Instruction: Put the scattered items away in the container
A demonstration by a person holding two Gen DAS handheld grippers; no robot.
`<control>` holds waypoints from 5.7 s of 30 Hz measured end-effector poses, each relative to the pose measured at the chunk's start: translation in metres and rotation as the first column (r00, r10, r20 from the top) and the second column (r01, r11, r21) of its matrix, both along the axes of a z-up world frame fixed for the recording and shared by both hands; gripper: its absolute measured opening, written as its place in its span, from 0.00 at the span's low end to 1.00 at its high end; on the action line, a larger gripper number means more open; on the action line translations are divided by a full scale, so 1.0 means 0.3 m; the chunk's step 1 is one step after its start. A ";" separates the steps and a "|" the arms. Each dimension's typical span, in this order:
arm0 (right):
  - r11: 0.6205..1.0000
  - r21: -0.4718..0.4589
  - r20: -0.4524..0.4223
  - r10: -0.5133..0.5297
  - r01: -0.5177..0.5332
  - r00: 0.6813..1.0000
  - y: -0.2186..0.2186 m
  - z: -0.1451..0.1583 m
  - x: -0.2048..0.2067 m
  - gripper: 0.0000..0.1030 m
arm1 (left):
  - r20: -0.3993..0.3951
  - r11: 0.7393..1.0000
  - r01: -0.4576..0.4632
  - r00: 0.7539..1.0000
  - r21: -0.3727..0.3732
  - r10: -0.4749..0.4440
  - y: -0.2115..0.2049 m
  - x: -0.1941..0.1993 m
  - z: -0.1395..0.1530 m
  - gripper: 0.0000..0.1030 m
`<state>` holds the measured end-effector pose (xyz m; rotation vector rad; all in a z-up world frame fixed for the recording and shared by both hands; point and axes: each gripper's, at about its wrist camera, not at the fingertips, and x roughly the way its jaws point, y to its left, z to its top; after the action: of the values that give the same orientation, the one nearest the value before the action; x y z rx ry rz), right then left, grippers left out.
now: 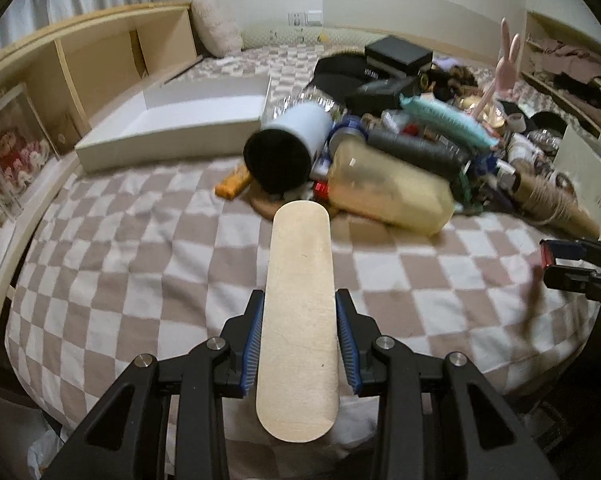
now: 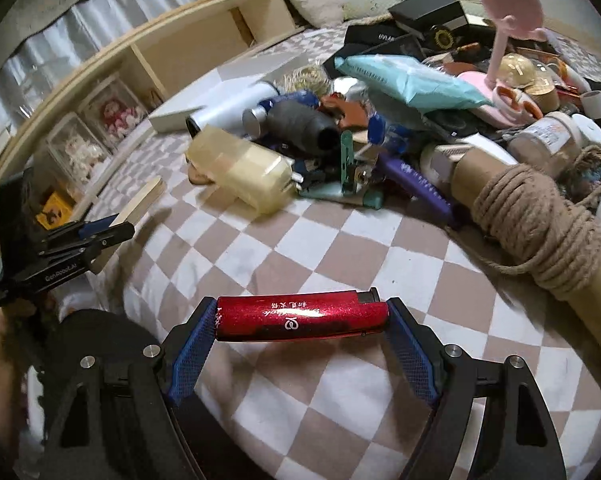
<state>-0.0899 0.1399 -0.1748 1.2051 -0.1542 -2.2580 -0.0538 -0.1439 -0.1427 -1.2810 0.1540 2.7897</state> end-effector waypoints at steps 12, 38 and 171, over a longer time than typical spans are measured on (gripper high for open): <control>0.991 -0.092 -0.100 -0.104 0.095 0.990 0.208 0.211 -0.011 0.81 | -0.159 0.993 0.099 0.983 0.071 -0.087 0.208 -0.038 0.236 0.33; 0.818 -0.113 -0.239 -0.573 0.564 0.784 1.256 0.542 0.133 0.81 | -0.276 0.889 0.435 0.880 0.140 -0.387 0.888 -0.104 0.441 0.33; 0.891 0.034 -0.283 -0.426 0.453 0.859 0.639 0.355 0.040 1.00 | -0.124 0.969 0.174 0.980 0.176 -0.154 0.646 -0.287 0.203 1.00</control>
<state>-0.0780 0.3317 -0.0684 0.9672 -0.2354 -2.8380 -0.1399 0.0498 -0.0819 -1.0245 0.0029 2.6604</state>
